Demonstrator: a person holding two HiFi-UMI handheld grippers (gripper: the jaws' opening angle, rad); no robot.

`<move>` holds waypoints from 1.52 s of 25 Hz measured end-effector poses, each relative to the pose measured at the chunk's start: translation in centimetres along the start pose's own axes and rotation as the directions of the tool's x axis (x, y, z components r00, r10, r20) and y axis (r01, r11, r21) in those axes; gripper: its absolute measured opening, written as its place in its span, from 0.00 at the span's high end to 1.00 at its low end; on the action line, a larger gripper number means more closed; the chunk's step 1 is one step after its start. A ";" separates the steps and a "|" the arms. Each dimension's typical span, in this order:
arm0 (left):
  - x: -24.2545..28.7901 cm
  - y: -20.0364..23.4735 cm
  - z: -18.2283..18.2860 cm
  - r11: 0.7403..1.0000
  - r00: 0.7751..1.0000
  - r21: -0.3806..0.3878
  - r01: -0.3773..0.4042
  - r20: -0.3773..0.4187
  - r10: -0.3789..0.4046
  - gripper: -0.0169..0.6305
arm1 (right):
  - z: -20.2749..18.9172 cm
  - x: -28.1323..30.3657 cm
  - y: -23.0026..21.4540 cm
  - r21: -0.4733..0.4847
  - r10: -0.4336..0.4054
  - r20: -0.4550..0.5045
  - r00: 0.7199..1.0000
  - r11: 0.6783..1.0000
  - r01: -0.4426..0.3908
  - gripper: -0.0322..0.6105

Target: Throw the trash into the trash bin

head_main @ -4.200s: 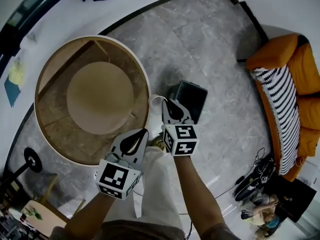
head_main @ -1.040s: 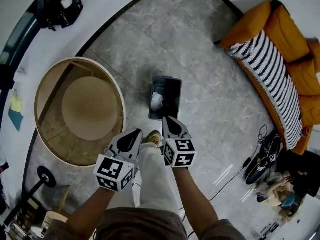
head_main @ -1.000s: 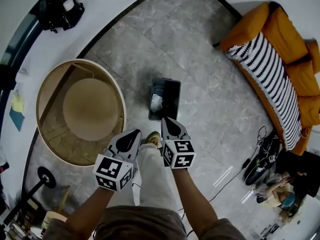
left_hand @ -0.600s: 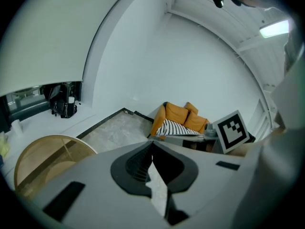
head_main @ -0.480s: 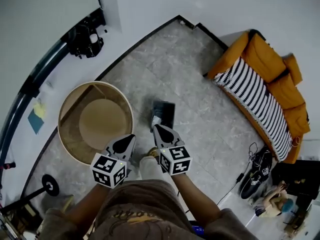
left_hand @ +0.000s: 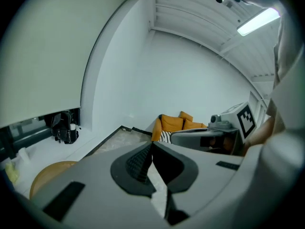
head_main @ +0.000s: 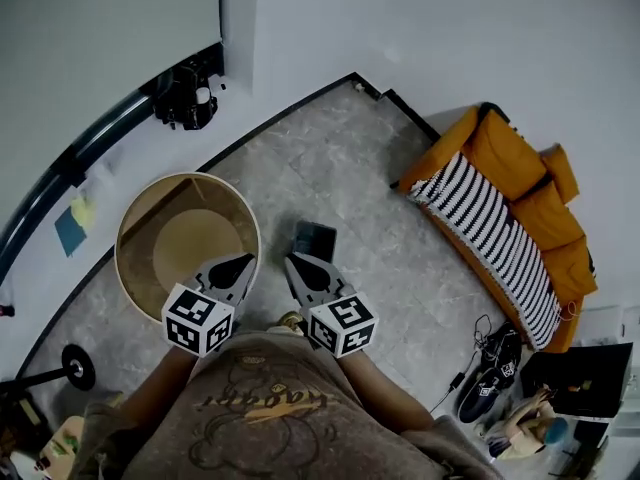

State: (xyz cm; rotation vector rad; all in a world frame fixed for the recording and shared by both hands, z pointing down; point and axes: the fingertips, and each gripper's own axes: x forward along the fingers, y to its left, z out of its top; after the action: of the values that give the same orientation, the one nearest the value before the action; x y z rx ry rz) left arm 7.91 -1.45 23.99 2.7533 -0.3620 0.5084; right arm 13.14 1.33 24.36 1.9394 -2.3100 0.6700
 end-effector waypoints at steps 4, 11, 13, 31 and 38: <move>-1.9 -0.1 2.1 0.996 0.998 0.088 -0.011 0.061 0.006 0.95 | 2.5 -1.0 2.2 -0.039 0.051 0.081 0.995 0.998 -0.048 0.92; -3.9 1.7 4.3 0.994 0.988 0.093 -0.055 0.151 0.040 0.95 | 4.9 -0.8 4.0 -0.068 0.060 0.175 0.983 0.996 -0.049 0.92; -4.2 1.8 4.4 0.994 0.987 0.092 -0.059 0.157 0.044 0.95 | 5.0 -0.9 4.1 -0.067 0.055 0.179 0.982 0.997 -0.044 0.92; -6.0 3.9 4.4 0.996 0.983 0.061 -0.071 0.172 0.059 0.95 | 5.3 0.5 6.4 -0.078 0.041 0.201 0.979 0.997 -0.026 0.92; -6.6 5.0 4.6 0.996 0.982 0.046 -0.071 0.179 0.062 0.95 | 5.5 1.5 6.9 -0.073 0.027 0.205 0.978 0.997 -0.012 0.92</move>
State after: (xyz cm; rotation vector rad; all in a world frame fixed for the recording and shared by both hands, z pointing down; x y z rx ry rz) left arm 1.82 -6.37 18.64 2.8535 -0.4915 0.2927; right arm 7.58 -1.23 17.83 2.0450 -2.4346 0.3981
